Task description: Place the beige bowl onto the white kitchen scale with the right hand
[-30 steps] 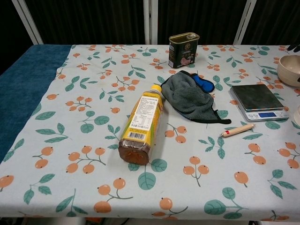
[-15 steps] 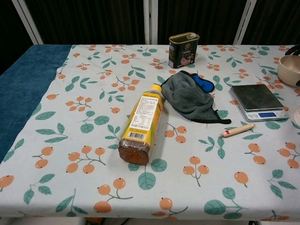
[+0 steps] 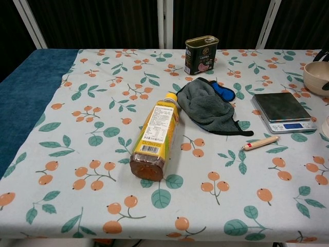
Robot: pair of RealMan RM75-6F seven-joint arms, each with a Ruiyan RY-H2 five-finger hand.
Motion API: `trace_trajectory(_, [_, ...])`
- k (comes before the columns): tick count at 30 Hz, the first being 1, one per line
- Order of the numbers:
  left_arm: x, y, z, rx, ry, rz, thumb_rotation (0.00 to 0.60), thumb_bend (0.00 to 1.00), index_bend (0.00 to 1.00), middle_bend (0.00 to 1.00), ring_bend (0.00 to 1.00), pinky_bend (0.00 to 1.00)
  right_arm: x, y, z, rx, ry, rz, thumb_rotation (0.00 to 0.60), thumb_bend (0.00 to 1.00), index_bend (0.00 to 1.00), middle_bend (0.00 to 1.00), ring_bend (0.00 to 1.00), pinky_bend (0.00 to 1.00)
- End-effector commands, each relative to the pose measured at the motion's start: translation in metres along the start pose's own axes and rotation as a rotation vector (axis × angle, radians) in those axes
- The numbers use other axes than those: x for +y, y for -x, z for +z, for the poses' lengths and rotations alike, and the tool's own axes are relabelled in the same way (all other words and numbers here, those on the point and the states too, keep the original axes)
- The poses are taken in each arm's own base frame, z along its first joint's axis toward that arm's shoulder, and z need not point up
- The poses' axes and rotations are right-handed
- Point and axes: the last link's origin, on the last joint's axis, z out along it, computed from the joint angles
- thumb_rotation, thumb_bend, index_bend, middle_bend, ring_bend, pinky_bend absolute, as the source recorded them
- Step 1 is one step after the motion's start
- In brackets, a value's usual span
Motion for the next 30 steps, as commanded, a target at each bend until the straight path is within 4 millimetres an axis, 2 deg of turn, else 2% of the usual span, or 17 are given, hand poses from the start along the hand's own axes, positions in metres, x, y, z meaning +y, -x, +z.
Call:
trace_trajectory(1, [0.000,0.000,0.000,0.000,0.001,0.001,0.600,0.12,0.11,0.05,0.00,0.05,-0.002,-0.003,-0.003,0.007,-0.013,0.003,0.600,0.09,0.22,0.21,0.19,0.37])
trace_trajectory(6, [0.001,-0.001,0.000,0.003,0.002,-0.001,0.600,0.12,0.11,0.05,0.00,0.05,-0.012,-0.015,-0.021,0.032,-0.076,-0.013,0.600,0.09,0.22,0.21,0.19,0.37])
trace_trajectory(10, [0.002,0.000,0.001,0.005,0.005,-0.004,0.600,0.12,0.11,0.05,0.00,0.05,-0.026,-0.021,-0.044,0.048,-0.155,-0.046,0.600,0.09,0.22,0.21,0.19,0.37])
trace_trajectory(14, [0.003,0.001,0.001,0.007,0.008,-0.006,0.600,0.12,0.11,0.05,0.00,0.04,-0.042,-0.015,-0.065,0.029,-0.231,-0.093,0.600,0.09,0.22,0.22,0.19,0.37])
trace_trajectory(20, [0.001,0.002,-0.004,0.006,0.001,-0.011,0.600,0.12,0.11,0.05,0.00,0.05,-0.065,0.002,-0.085,0.012,-0.328,-0.148,0.600,0.08,0.22,0.22,0.19,0.36])
trace_trajectory(24, [-0.002,0.001,-0.006,0.007,-0.008,-0.019,0.600,0.12,0.11,0.05,0.00,0.05,-0.074,0.013,-0.089,-0.006,-0.358,-0.174,0.600,0.07,0.22,0.21,0.18,0.36])
trace_trajectory(30, [-0.003,0.001,-0.007,0.014,-0.008,-0.026,0.600,0.12,0.11,0.05,0.00,0.05,-0.079,0.023,-0.084,-0.034,-0.348,-0.186,0.600,0.07,0.23,0.20,0.18,0.34])
